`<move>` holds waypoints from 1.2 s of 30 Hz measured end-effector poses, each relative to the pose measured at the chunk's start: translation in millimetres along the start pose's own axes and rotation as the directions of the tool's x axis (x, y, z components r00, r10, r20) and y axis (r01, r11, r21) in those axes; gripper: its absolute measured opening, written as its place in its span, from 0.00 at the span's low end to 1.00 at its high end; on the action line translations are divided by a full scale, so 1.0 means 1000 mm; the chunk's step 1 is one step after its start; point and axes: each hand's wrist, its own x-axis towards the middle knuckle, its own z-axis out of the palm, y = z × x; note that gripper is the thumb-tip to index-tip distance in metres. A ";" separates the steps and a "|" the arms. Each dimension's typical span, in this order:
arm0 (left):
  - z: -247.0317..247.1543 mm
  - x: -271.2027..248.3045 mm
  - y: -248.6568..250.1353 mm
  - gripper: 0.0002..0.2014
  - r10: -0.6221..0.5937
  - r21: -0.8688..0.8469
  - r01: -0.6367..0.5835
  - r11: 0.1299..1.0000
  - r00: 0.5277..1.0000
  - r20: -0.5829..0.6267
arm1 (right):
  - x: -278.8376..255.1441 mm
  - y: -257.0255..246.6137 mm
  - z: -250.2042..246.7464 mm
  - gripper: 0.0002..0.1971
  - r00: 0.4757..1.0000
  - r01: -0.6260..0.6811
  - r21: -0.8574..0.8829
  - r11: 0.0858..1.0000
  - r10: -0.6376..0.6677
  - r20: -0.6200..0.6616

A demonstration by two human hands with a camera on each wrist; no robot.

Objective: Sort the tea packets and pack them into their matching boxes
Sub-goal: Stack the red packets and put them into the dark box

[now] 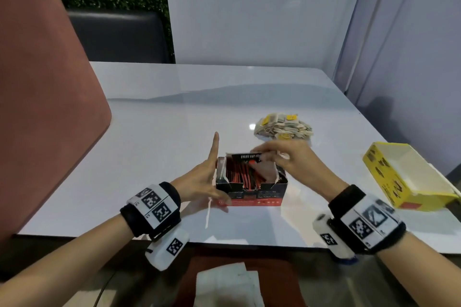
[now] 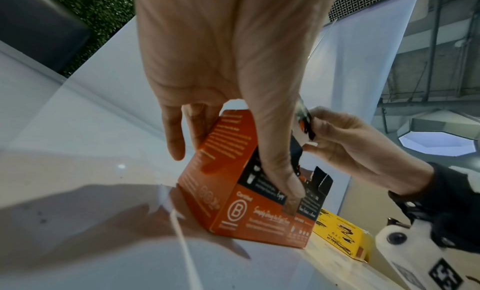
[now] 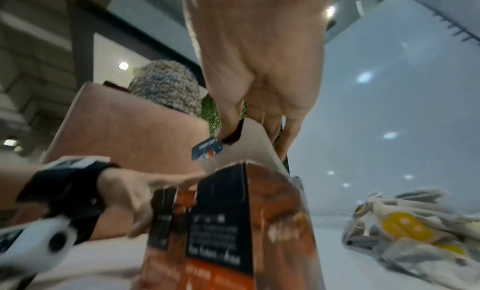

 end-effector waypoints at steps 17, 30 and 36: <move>0.003 0.007 -0.008 0.64 0.056 0.206 -0.058 0.977 0.998 0.014 | -0.031 0.000 0.018 0.13 0.993 0.104 -0.366 0.925 -0.114 -0.006; 0.004 0.010 -0.010 0.62 0.040 0.283 -0.036 0.958 0.999 -0.006 | -0.035 0.000 0.017 0.13 0.998 0.057 -0.384 0.922 -0.052 0.024; 0.006 0.004 -0.004 0.50 0.043 0.317 -0.045 0.947 0.999 0.014 | -0.042 -0.006 0.012 0.16 0.983 0.180 -0.651 0.738 -0.160 0.091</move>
